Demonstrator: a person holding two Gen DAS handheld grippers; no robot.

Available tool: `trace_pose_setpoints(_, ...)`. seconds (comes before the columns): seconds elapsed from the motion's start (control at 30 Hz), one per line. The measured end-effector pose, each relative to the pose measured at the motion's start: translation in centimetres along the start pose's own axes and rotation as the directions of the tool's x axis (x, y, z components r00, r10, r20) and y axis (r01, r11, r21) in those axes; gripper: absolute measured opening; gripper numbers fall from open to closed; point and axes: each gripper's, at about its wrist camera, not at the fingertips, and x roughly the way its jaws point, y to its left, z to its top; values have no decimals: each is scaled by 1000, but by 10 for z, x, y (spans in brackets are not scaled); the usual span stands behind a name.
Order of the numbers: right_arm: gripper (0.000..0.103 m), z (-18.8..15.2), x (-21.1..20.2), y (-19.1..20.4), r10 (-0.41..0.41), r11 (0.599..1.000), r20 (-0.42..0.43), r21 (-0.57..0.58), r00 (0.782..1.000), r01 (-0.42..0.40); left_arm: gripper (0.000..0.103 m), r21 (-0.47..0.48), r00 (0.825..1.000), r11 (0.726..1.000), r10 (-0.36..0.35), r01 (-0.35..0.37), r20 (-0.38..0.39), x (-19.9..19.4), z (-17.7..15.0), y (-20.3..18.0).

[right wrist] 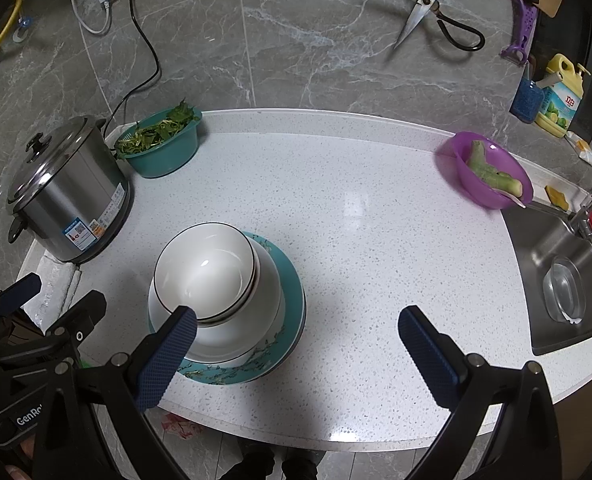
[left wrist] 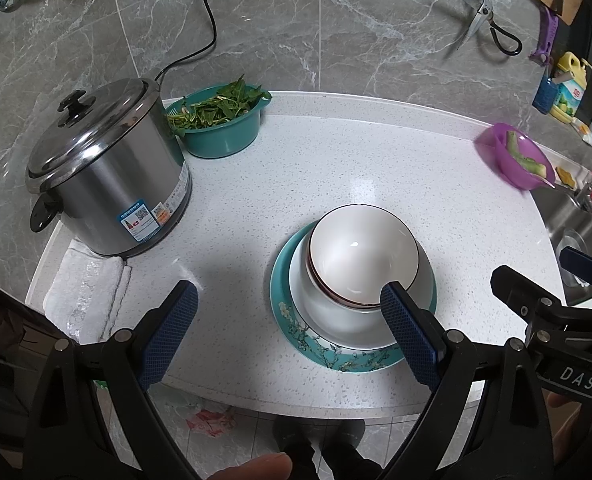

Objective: Organize plates and bowls

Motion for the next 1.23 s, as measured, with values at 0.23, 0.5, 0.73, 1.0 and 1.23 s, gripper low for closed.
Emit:
trace_pose_setpoints(0.23,103,0,1,0,1,1000,-1,-2,1000,-1,93,0,1000,1000,-3,3,-3,3,3,0)
trace_pose_setpoints(0.5,103,2,2,-2,2,1000,-2,-4,1000,-2,93,0,1000,1000,-7,7,-6,6,5,1)
trace_pose_setpoints(0.73,103,3,2,-2,3,1000,-2,-6,1000,-3,93,-4,1000,1000,-8,8,-9,9,7,1)
trace_pose_setpoints(1.0,103,2,3,-2,4,1000,-4,-7,1000,-4,93,-12,1000,1000,-15,15,-8,10,8,1)
trace_pose_setpoints(1.23,103,2,3,-2,5,1000,-4,-8,1000,-5,93,-22,1000,1000,-12,11,-1,8,6,2)
